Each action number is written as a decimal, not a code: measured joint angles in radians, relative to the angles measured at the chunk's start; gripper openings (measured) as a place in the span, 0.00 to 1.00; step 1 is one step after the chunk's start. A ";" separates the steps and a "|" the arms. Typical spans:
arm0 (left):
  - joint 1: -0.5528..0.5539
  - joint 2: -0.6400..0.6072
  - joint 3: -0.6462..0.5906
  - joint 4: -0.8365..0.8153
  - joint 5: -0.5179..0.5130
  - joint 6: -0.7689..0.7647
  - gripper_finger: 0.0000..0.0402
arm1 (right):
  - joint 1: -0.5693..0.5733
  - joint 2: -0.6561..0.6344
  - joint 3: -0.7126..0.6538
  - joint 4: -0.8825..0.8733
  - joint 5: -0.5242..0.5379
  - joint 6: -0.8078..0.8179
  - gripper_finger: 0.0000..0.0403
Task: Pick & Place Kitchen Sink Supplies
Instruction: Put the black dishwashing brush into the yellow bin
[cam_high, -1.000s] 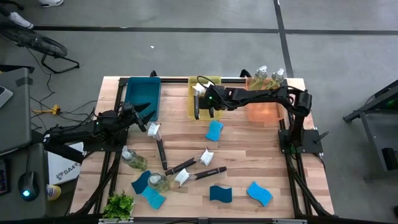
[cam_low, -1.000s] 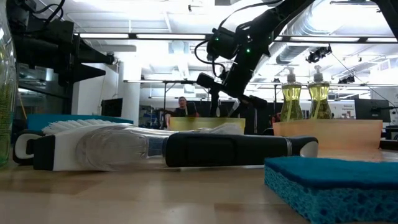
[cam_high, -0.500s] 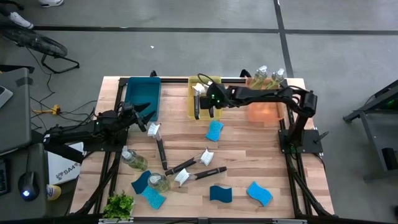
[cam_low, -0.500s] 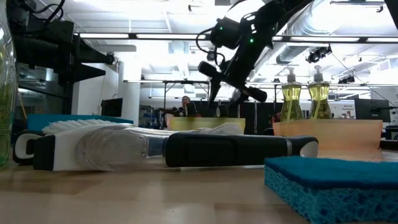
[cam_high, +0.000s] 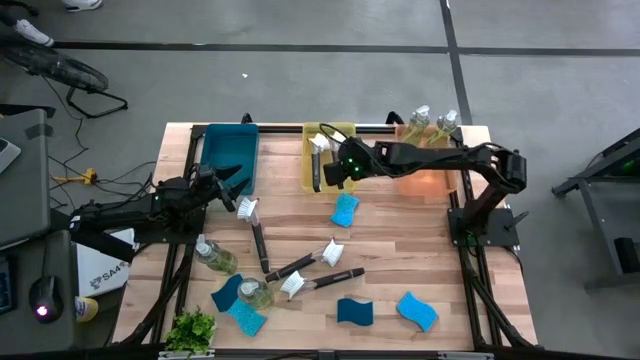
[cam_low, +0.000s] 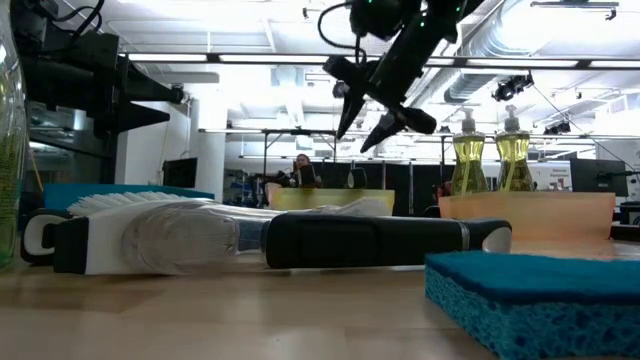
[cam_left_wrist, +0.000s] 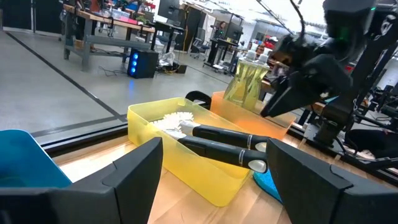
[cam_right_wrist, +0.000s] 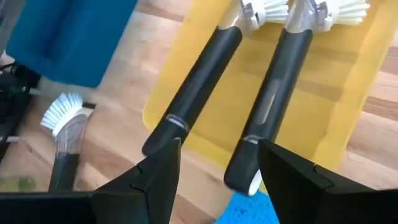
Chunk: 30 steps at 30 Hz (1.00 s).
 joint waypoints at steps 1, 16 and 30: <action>0.000 0.000 0.000 0.000 0.000 0.000 0.70 | 0.008 -0.008 0.000 -0.006 0.003 -0.001 0.51; 0.000 0.000 0.000 0.000 0.000 0.000 0.70 | 0.194 -0.080 0.000 -0.016 -0.128 -0.226 0.51; 0.000 0.000 0.000 0.000 0.000 0.000 0.70 | 0.421 -0.081 -0.003 -0.049 -0.179 -0.385 0.51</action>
